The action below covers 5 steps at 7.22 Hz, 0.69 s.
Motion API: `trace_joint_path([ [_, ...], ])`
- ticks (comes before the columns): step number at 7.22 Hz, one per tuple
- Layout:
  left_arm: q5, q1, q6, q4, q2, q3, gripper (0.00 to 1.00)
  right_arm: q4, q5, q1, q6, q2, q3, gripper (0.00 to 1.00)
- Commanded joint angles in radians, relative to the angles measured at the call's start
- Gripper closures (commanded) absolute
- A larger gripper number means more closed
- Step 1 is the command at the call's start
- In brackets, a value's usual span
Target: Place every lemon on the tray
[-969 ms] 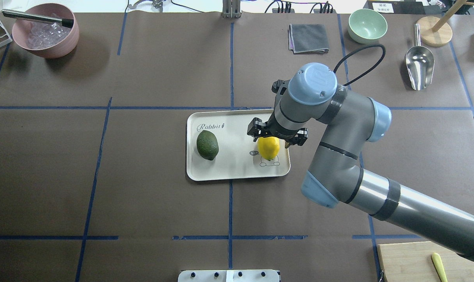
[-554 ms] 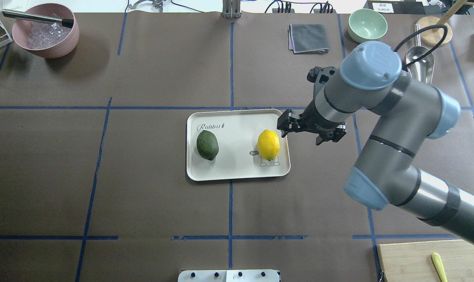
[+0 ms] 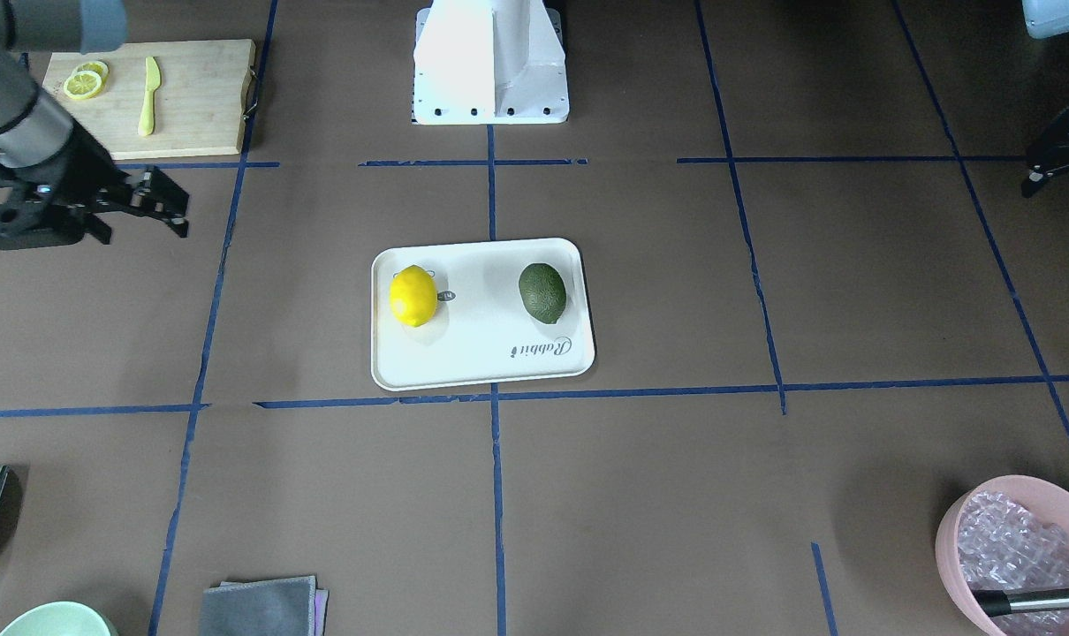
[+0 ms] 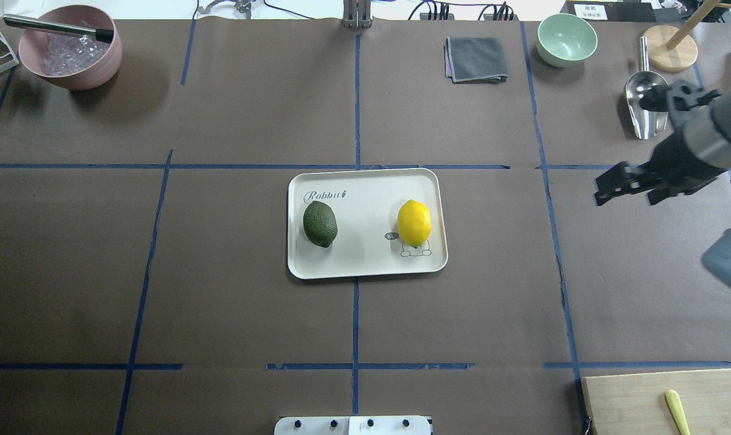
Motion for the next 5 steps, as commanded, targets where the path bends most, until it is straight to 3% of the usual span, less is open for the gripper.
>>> trace_joint_path([
  [1, -0.002, -0.099, 0.120, 0.000, -0.010, 0.070, 0.00, -0.005, 0.052, 0.264, -0.460, -0.129, -0.091, 0.00],
  [3, -0.011, -0.116, 0.122, 0.001, -0.008, 0.107, 0.00, -0.004, 0.056, 0.447, -0.762, -0.150, -0.231, 0.00],
  [5, -0.050, -0.133, 0.125, -0.009, -0.010, 0.206, 0.00, -0.005, 0.059, 0.567, -0.936, -0.160, -0.329, 0.00],
])
